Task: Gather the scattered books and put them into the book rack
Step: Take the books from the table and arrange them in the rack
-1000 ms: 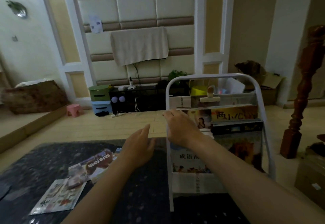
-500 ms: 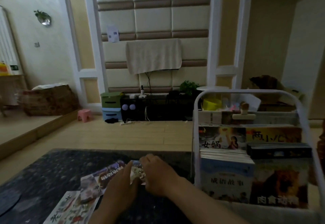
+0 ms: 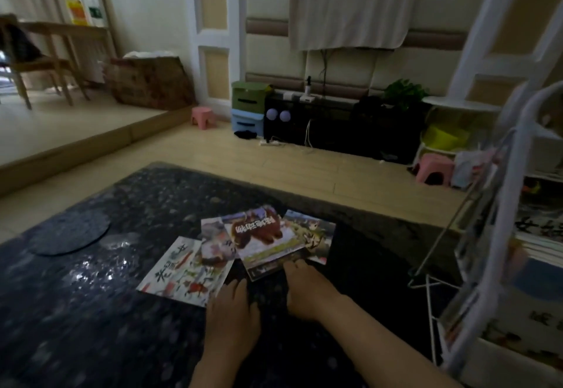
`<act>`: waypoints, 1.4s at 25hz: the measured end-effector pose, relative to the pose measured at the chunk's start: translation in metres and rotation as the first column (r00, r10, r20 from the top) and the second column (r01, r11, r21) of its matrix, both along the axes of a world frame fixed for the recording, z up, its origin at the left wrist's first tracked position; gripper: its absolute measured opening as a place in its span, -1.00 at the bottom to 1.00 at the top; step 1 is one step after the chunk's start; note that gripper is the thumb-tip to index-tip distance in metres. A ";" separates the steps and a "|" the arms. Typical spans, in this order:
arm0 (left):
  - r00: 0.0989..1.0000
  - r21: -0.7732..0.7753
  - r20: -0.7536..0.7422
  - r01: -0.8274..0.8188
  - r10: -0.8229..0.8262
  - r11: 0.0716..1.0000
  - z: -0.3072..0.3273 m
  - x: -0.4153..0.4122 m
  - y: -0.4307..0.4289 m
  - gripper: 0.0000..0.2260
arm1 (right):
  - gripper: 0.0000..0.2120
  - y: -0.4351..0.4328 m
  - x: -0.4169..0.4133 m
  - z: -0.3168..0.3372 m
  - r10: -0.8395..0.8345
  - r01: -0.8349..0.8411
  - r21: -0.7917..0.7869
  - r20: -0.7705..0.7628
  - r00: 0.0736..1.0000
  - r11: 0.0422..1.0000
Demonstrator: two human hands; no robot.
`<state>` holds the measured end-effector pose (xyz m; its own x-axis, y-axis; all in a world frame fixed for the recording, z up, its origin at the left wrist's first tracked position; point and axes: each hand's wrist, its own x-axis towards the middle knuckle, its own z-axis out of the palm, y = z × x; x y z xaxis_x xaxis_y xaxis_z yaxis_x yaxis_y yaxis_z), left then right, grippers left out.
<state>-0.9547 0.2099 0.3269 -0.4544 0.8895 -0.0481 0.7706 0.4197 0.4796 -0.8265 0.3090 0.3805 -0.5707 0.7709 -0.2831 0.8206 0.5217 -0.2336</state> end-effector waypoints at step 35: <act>0.998 0.012 0.020 0.054 -0.054 0.998 -0.027 -0.003 0.033 -0.50 | -0.69 0.068 -0.057 -0.048 -0.781 0.291 -0.738 -0.622 0.055 0.608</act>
<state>-0.9575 0.2429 0.3002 -0.4044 0.9134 -0.0466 0.7821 0.3718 0.5002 -0.8831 0.3765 0.3325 -0.0775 0.9544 -0.2882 -0.0259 -0.2909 -0.9564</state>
